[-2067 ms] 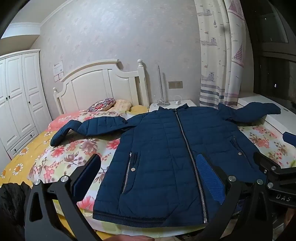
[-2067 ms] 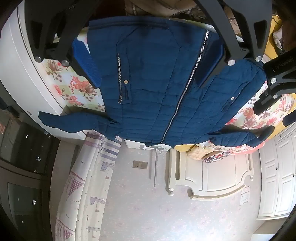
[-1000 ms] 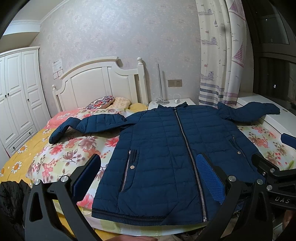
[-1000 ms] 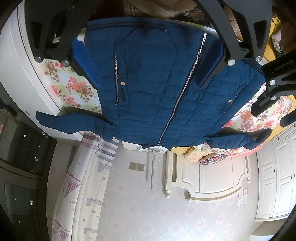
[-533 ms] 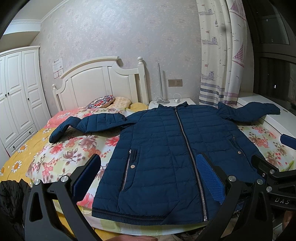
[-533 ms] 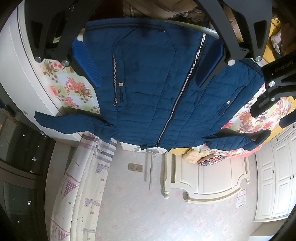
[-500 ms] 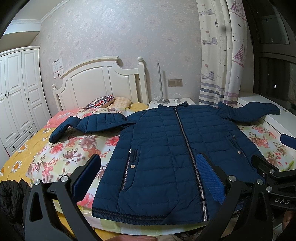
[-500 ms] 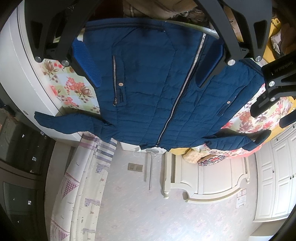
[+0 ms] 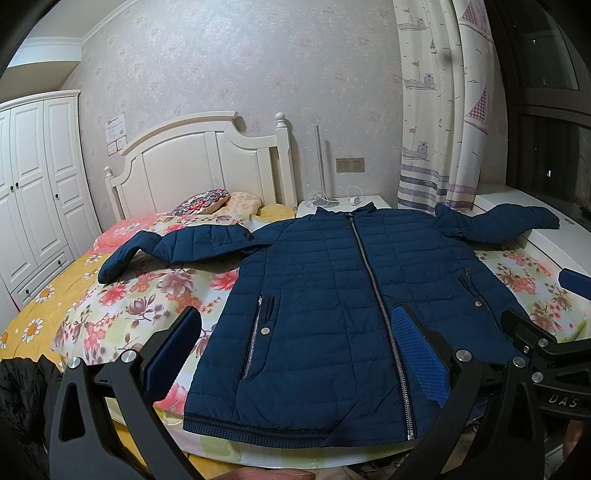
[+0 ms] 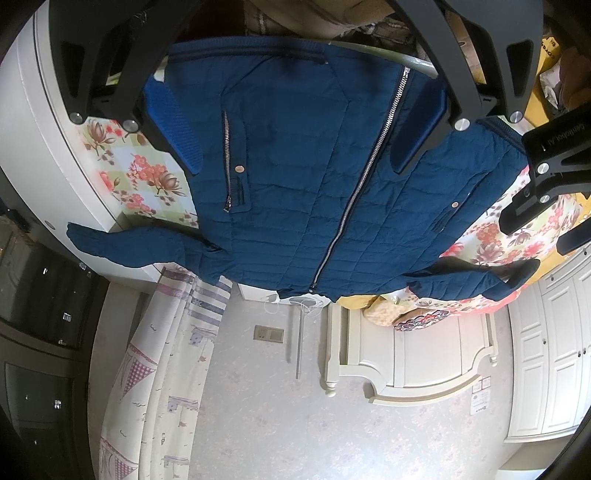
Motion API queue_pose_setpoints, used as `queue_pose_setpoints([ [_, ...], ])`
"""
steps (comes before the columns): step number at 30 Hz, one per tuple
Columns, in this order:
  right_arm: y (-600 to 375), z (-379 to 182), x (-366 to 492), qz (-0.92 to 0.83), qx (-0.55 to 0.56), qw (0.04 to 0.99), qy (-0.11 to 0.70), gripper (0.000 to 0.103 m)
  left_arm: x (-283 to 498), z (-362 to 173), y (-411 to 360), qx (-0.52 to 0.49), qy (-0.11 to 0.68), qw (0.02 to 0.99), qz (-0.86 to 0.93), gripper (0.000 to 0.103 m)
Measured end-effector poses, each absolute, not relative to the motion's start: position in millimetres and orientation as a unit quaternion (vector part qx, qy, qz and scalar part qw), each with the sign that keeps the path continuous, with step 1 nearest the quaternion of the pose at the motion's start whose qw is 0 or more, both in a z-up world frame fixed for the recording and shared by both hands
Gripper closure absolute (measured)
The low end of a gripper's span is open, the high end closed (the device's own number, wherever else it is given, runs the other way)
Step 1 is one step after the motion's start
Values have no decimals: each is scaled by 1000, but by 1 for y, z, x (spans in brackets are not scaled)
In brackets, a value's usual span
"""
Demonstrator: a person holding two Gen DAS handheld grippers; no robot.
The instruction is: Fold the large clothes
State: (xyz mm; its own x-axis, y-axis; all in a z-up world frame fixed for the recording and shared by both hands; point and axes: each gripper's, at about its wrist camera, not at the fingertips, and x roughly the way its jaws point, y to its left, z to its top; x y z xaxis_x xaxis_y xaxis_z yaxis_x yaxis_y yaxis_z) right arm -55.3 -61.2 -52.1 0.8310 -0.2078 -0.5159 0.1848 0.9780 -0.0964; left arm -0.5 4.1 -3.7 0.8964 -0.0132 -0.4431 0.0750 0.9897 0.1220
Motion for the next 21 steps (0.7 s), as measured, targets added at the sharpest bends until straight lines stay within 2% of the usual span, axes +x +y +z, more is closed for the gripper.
queue_pose_setpoints([
  [21, -57, -56, -54, -98, -19, 956, 277, 2, -3, -11, 5, 67, 232, 970, -24, 4],
])
